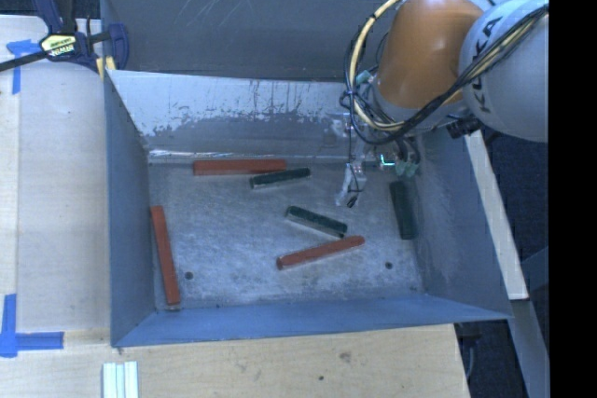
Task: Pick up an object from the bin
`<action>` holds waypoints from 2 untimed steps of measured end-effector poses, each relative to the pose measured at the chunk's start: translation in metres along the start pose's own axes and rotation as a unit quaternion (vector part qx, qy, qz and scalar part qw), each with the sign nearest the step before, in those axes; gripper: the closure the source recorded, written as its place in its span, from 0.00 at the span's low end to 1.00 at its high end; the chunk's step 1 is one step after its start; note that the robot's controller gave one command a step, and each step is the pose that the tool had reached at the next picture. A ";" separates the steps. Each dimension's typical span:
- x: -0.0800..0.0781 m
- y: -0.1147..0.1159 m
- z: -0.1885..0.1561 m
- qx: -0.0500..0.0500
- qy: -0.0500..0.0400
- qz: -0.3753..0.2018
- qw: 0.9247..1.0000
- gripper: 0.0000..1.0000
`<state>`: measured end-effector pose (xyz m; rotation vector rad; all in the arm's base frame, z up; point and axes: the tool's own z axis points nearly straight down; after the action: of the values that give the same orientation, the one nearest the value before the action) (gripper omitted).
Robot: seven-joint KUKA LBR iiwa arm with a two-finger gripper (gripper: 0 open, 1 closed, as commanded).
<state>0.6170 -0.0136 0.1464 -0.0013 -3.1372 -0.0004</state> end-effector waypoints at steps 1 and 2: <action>0.018 0.088 0.076 -0.001 -0.004 -0.094 0.996 0.00; -0.006 0.056 0.076 0.000 -0.004 0.018 1.000 0.00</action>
Offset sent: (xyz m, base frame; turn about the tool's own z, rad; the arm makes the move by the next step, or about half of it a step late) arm -0.0183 0.0860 -0.0753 -0.1870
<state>0.6226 0.0426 0.0708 -0.0588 -3.1455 0.0001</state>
